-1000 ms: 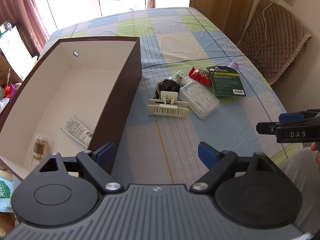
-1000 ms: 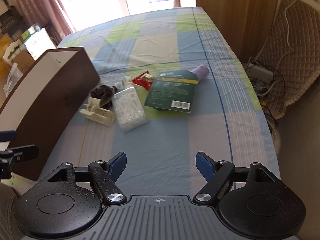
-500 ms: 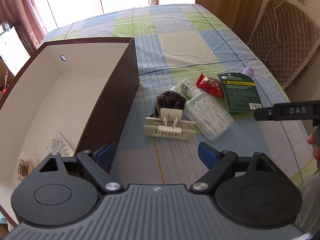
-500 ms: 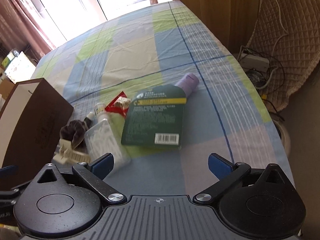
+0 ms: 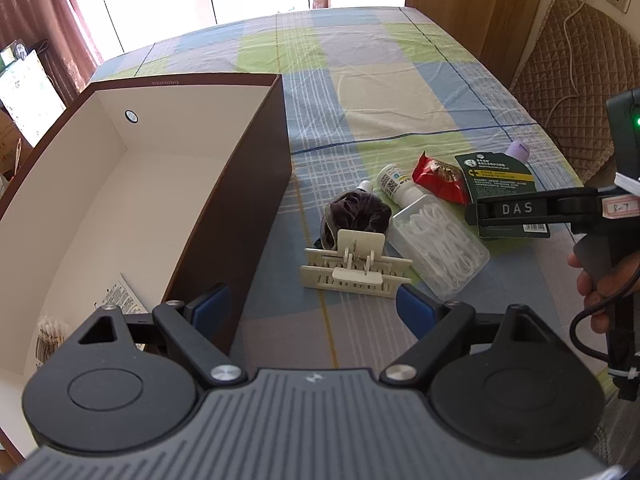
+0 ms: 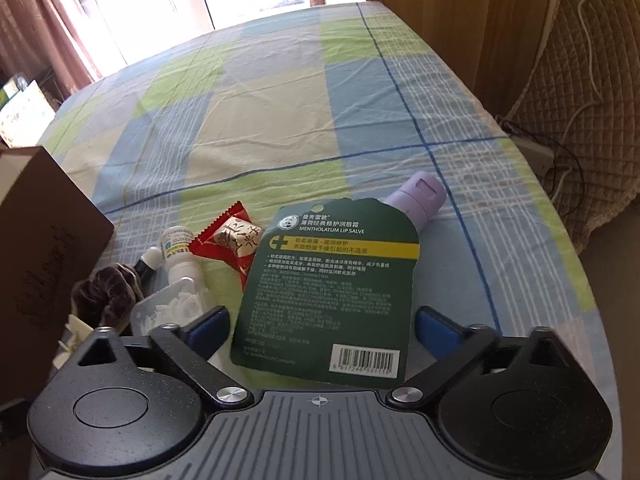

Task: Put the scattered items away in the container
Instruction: 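Grasp the cream plastic clip with the left tool while the right tool grasps the green card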

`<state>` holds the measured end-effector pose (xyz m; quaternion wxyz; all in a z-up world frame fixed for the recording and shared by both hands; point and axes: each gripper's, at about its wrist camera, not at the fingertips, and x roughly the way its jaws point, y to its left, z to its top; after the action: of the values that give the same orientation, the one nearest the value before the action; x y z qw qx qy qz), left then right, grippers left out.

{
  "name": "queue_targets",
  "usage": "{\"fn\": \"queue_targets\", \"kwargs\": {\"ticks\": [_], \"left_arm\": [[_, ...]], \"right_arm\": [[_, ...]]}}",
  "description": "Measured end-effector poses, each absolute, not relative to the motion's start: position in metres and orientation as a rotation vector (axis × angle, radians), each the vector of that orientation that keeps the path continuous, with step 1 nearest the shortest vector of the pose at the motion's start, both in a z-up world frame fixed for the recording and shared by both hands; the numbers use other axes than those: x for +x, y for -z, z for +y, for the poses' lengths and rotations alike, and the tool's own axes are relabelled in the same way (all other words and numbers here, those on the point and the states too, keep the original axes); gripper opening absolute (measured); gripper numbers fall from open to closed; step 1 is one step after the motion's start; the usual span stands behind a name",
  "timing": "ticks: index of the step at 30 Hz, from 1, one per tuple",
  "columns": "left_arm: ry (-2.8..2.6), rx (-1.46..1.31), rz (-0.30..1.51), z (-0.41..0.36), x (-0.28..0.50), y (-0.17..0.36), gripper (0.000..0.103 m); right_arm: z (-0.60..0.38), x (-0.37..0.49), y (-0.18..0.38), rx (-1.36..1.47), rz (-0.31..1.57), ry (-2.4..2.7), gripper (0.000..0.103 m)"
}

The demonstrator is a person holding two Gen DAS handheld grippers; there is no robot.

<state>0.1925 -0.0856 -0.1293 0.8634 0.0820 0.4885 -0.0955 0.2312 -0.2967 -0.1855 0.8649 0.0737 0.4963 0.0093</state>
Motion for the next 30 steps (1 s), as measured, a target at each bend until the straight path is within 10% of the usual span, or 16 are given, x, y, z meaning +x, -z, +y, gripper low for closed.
{"fn": "queue_targets", "kwargs": {"ticks": [12, 18, 24, 30], "left_arm": [[0.225, 0.195, 0.988, -0.103, 0.198, 0.148, 0.086], [0.233, 0.222, 0.98, -0.111, 0.216, 0.163, 0.071], [0.308, 0.2, 0.976, -0.11, 0.218, 0.17, 0.03], [0.353, 0.215, 0.979, -0.103, 0.196, 0.165, 0.024]], "right_arm": [[-0.327, 0.176, 0.172, 0.205, 1.062, -0.012, 0.091], [-0.339, 0.155, 0.171, 0.27, 1.08, 0.021, 0.091], [-0.337, 0.147, 0.174, 0.267, 1.092, 0.016, 0.091], [-0.333, 0.14, 0.173, 0.264, 1.091, -0.001, 0.091]]}}
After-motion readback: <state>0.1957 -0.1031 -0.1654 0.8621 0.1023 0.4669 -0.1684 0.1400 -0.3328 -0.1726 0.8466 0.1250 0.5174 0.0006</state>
